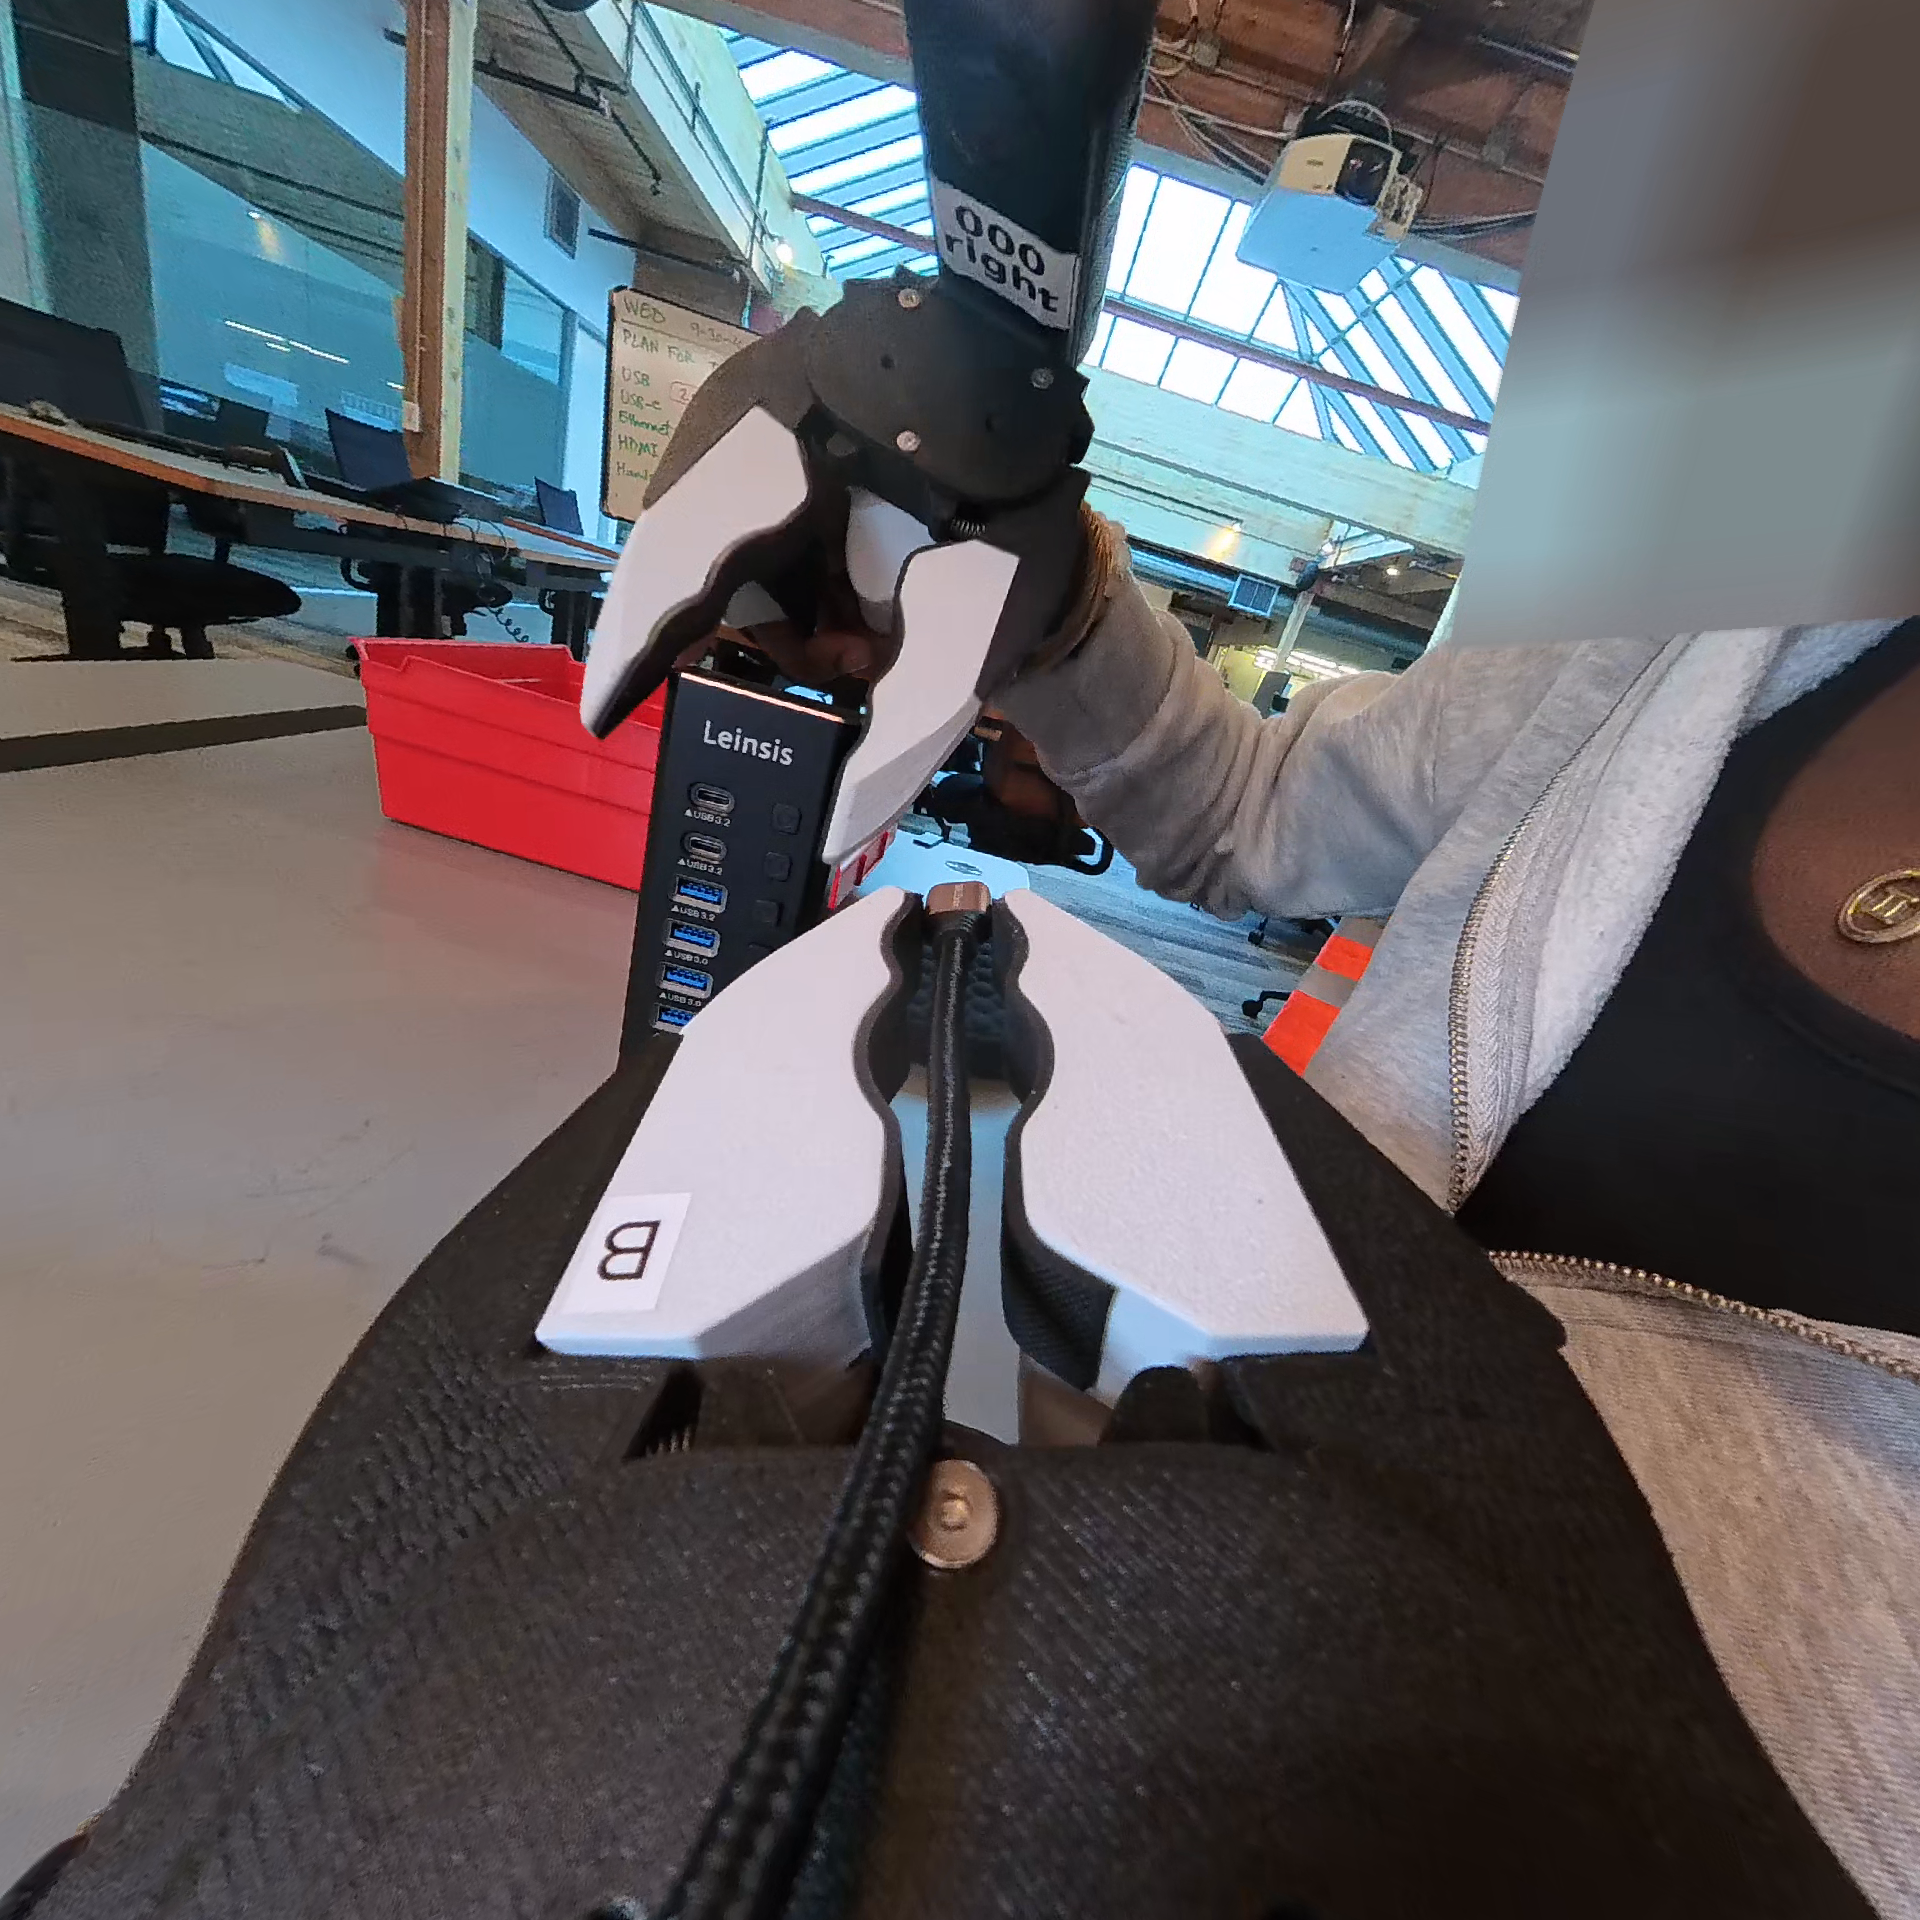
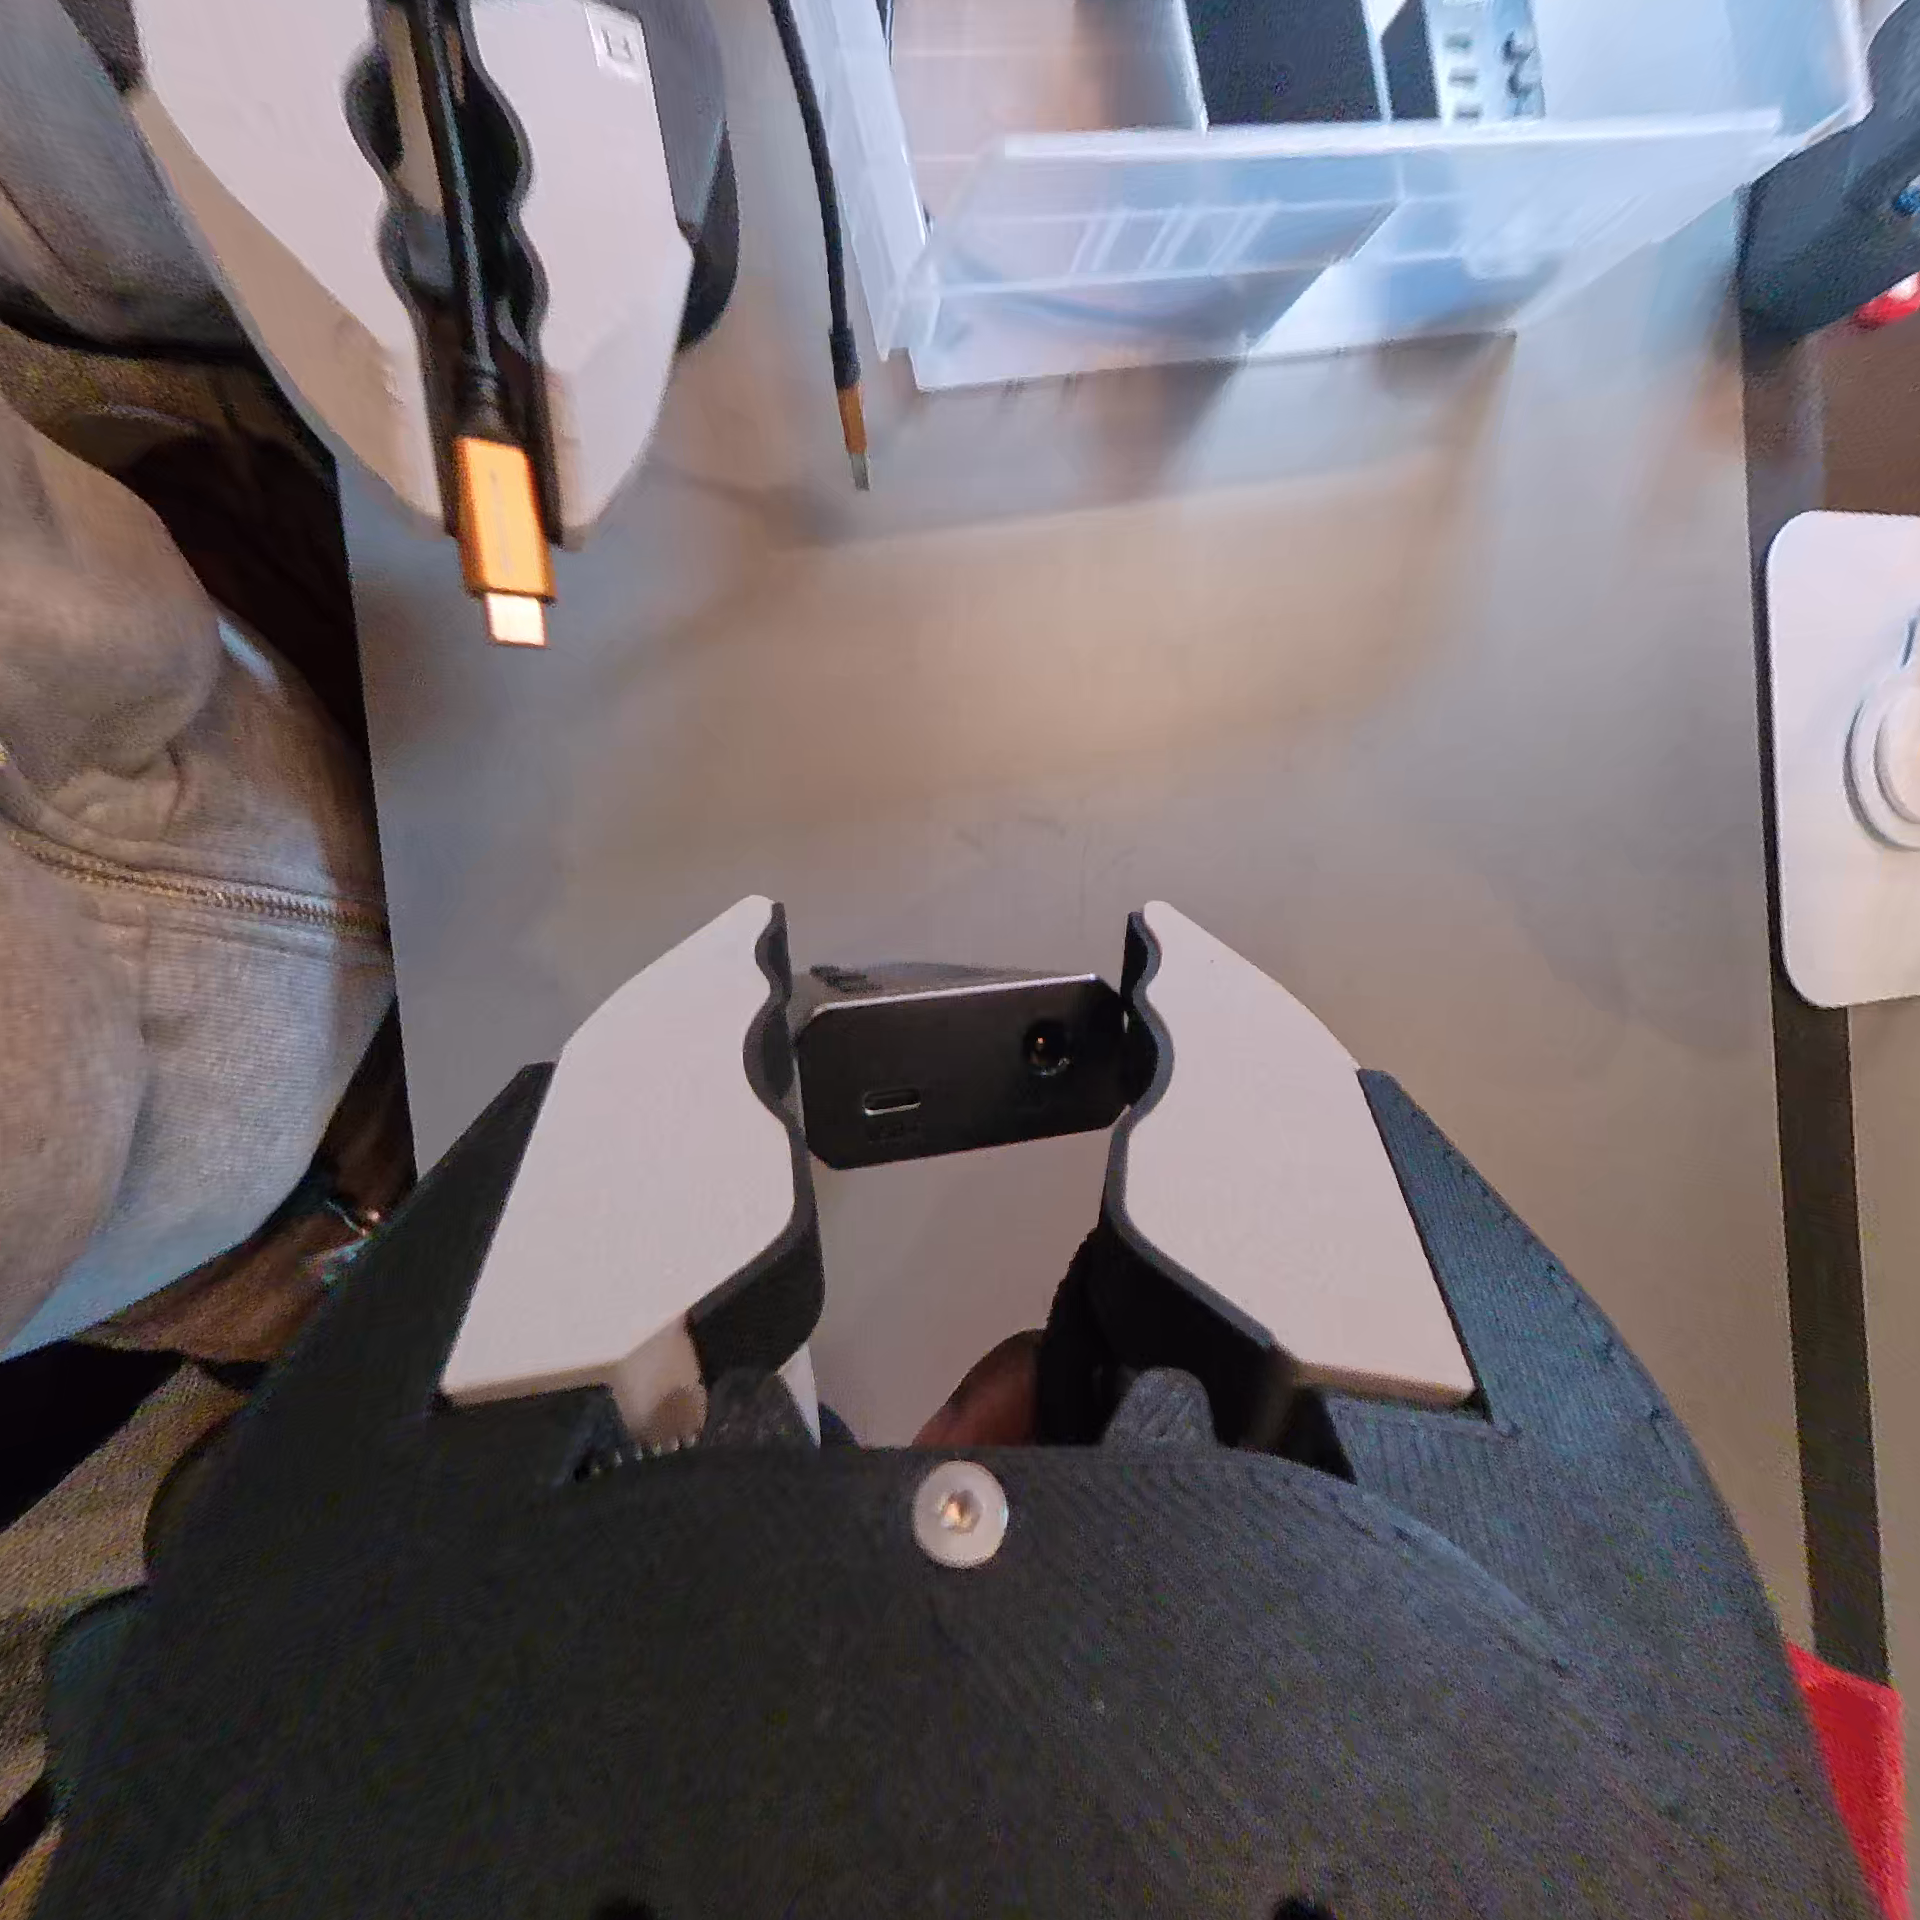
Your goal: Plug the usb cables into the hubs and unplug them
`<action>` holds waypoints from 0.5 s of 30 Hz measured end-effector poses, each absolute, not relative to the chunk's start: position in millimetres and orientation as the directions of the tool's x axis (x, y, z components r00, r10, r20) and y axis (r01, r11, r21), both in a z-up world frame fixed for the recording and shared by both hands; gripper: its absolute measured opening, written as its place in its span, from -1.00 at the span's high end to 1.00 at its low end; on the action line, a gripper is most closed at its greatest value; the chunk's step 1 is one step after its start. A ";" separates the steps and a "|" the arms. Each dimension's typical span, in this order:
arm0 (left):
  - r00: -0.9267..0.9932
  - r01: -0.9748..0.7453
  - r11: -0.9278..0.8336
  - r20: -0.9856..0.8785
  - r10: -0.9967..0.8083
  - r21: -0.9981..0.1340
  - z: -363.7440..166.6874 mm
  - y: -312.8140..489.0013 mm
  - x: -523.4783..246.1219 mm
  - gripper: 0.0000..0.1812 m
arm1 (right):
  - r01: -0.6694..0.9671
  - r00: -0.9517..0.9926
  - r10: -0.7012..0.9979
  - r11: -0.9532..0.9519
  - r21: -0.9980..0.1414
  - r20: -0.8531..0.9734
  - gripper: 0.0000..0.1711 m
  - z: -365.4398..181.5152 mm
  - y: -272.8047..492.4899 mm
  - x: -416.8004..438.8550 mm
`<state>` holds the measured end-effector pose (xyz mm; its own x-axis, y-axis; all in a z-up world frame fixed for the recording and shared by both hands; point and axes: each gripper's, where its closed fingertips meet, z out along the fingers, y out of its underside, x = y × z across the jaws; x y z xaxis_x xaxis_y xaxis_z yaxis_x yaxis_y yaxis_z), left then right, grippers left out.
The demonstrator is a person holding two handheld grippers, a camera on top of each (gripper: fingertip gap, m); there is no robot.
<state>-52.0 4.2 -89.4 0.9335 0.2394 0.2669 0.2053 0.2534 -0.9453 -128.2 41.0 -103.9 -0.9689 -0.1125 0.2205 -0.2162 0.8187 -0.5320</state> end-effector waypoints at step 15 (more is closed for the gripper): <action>0.888 0.141 0.310 0.258 0.380 -0.940 -86.5 4.9 -76.1 0.86 | 0.101 -0.990 -0.101 -0.050 -0.994 -0.095 0.08 -97.4 43.4 -127.4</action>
<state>-76.1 4.9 -86.5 0.8882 0.3798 0.2585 0.1410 0.3101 -0.9402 -127.4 43.4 -97.4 -0.9903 -0.1014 -0.0952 0.1007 -0.0497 -0.9937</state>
